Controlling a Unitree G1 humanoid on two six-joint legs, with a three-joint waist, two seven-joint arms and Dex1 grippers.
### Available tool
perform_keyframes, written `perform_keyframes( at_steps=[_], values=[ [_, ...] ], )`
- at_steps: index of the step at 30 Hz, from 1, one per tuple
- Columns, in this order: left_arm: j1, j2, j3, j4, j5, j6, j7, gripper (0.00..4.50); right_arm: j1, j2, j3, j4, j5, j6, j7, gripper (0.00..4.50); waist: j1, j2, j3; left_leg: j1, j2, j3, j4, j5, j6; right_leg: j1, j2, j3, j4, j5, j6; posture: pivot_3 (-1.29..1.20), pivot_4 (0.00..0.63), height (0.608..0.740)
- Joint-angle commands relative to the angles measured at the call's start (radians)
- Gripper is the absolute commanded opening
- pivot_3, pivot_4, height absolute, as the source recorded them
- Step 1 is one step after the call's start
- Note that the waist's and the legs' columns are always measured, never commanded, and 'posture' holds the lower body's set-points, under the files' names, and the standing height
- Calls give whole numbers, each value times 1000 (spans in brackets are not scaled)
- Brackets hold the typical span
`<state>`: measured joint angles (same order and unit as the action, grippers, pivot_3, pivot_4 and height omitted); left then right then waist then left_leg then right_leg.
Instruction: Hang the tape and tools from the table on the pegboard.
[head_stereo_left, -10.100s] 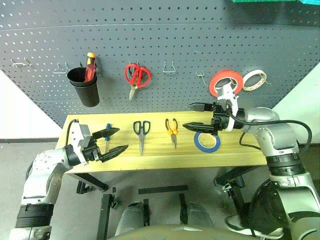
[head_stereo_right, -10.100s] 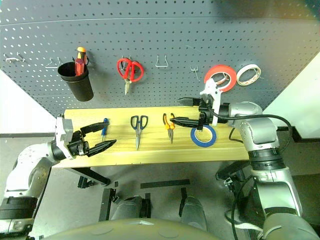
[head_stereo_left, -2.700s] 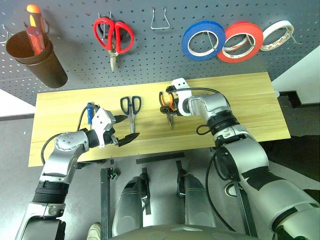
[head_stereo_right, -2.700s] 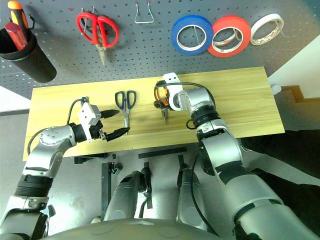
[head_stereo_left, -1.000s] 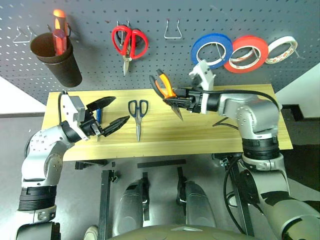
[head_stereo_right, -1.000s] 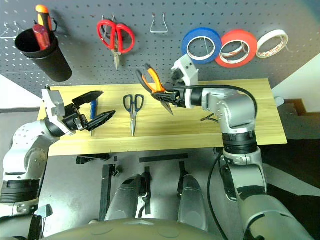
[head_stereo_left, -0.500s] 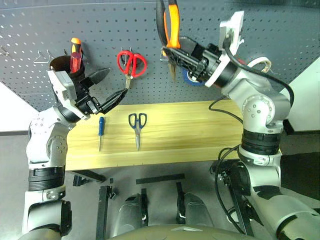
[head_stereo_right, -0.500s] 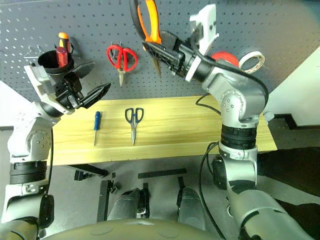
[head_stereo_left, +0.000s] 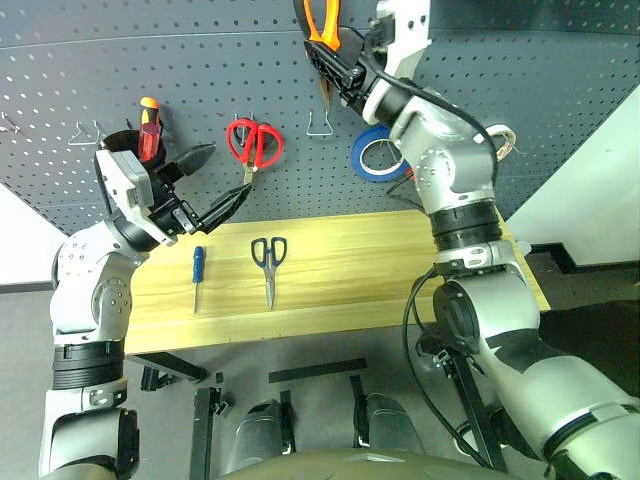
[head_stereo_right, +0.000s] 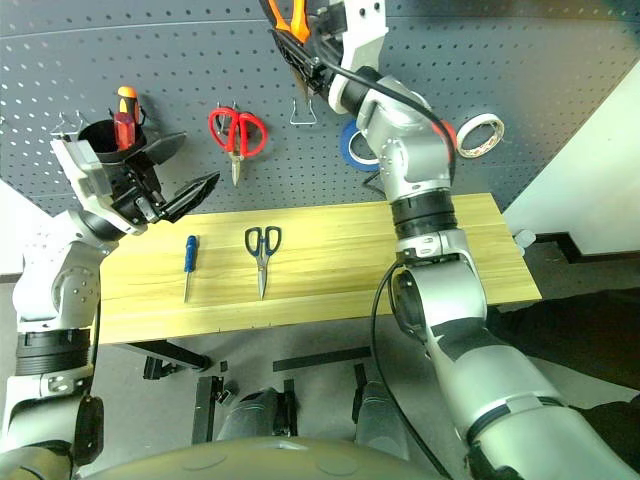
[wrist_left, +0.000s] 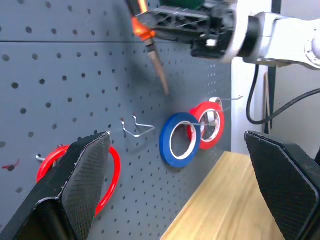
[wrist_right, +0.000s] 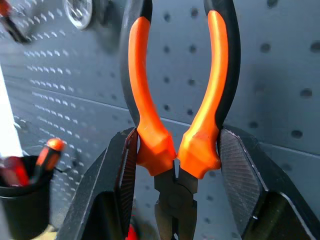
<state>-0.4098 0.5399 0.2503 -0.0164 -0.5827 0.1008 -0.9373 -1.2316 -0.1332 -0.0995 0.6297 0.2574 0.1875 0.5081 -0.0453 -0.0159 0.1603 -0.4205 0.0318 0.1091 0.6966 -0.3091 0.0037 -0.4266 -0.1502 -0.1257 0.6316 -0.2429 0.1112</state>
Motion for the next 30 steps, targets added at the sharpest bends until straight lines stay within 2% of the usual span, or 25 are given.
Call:
perform_keyframes(
  at_steps=[1, 13, 27, 30],
  values=[
    [8, 17, 8, -38, 12, 3, 20, 4500, -76, 12, -11, 80, -18, -105, -26, 2060, 0, 0, 0, 0, 0, 0, 0, 0, 0, 0, 0, 0, 0, 0, 0, 66, 48, 738],
    [39, 16, -15, -50, 22, 25, 30, 4500, -156, 29, -21, 415, -68, -283, -58, 2060, 0, 0, 0, 1, 0, 0, 0, 0, 0, 1, 0, 1, 0, 0, 0, 75, 71, 738],
    [51, 16, -20, -50, 28, 24, 33, 4500, -172, 38, -4, 512, -121, -326, -88, 2060, 1, 0, 0, 2, 0, 0, 0, 0, 0, 2, 0, 1, 1, 0, 0, 86, 87, 738],
    [52, 19, -18, -52, 28, 24, 34, 4500, -167, 39, -2, 513, -129, -309, -75, 2999, 1, 1, 0, 2, 0, 0, 0, 0, 0, 2, 0, 1, 1, 0, 0, 87, 91, 738]
  ],
)
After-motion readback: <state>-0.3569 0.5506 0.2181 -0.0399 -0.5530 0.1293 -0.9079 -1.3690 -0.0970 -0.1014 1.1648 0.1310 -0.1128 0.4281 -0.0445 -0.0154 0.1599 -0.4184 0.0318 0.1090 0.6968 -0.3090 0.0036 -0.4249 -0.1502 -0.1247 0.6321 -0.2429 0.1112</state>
